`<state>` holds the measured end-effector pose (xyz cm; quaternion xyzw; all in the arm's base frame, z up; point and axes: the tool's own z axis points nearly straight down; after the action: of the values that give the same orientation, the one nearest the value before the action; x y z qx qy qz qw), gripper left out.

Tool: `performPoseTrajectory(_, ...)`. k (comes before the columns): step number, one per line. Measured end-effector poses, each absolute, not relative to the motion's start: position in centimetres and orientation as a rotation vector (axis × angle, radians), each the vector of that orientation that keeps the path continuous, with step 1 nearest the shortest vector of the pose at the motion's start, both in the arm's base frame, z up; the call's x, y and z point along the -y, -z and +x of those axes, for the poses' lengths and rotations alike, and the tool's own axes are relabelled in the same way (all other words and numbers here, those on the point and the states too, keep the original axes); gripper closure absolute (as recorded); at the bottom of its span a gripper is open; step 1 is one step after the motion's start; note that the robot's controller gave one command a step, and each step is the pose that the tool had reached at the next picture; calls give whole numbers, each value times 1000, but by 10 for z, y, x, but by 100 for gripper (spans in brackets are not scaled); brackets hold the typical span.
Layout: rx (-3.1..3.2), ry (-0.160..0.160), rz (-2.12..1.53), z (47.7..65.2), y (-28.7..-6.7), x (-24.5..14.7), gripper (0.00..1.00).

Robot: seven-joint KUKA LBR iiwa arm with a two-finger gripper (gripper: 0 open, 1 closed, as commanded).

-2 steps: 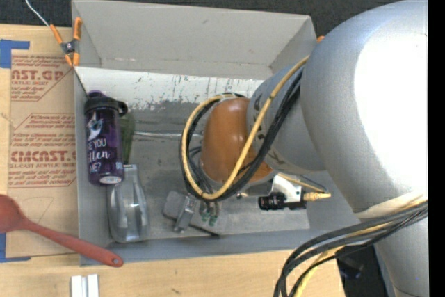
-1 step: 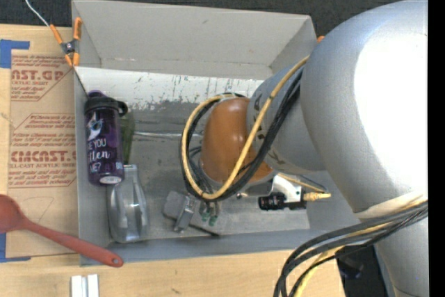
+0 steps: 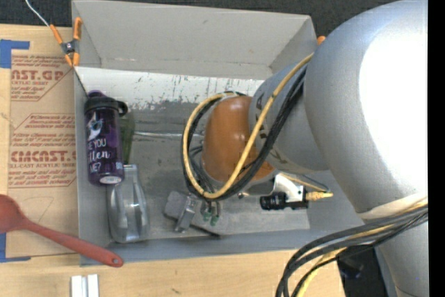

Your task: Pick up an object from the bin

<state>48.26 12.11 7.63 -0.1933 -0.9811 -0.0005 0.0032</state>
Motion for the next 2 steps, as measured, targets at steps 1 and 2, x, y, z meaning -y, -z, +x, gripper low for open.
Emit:
performPoseTrajectory(1, 3071, -2, -604, 481, -94, -121, 100)
performPoseTrajectory(2, 3075, 2, -606, 482, -114, -121, 100)
